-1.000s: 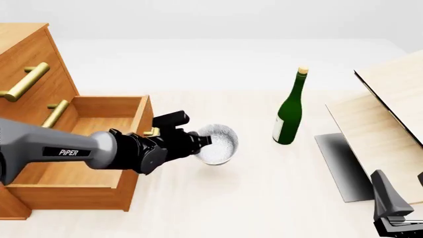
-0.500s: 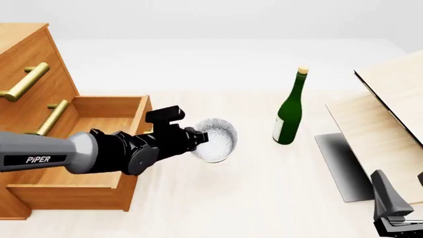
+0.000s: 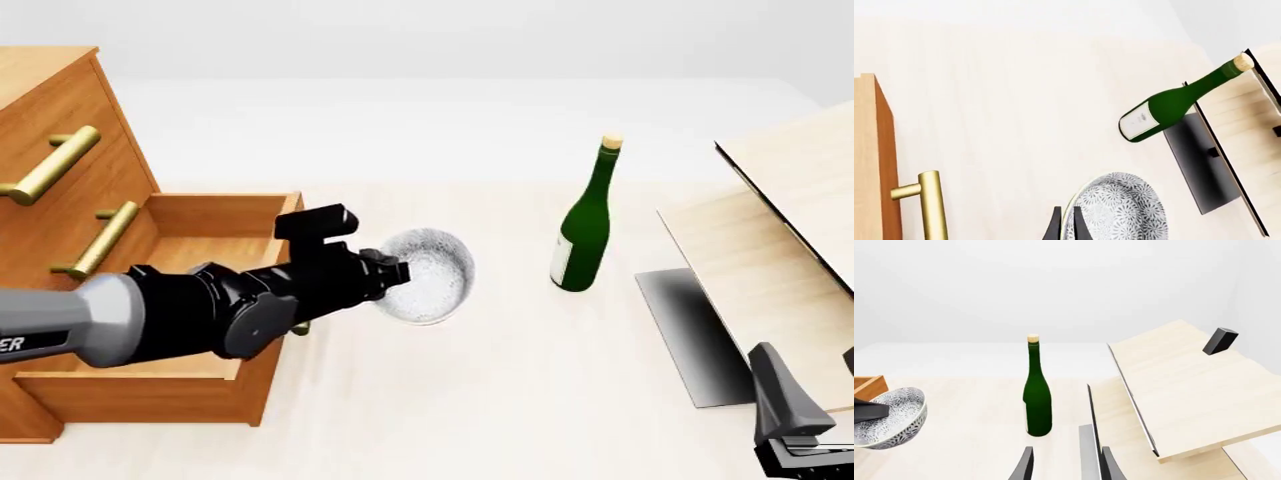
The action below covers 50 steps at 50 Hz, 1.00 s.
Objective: Put the bowl in the bottom drawer of the cabinet and close it.
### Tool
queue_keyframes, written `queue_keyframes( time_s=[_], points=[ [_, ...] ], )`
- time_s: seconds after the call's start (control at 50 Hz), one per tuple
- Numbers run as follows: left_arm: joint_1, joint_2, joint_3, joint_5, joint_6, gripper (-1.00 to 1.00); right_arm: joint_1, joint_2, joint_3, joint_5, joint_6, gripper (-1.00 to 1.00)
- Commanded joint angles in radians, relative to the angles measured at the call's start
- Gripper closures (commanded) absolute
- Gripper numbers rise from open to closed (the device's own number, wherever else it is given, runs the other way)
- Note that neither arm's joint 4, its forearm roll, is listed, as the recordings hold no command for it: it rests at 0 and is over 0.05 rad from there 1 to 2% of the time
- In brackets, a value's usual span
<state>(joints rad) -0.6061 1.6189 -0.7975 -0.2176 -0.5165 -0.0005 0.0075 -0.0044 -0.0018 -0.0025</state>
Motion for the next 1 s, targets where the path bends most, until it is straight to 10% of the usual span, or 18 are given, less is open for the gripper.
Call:
queue_keyframes(
  time_s=[0.02,1.0],
  points=[
    [0.006,-0.072,0.018,0.014,0.042,1.00,0.000,0.000,0.000,0.000,0.000,-1.00],
    [0.084,-0.352,0.106,0.117,0.113,1.00,0.020,0.028,0.001,-0.014,-0.013,-1.00]
  ],
)
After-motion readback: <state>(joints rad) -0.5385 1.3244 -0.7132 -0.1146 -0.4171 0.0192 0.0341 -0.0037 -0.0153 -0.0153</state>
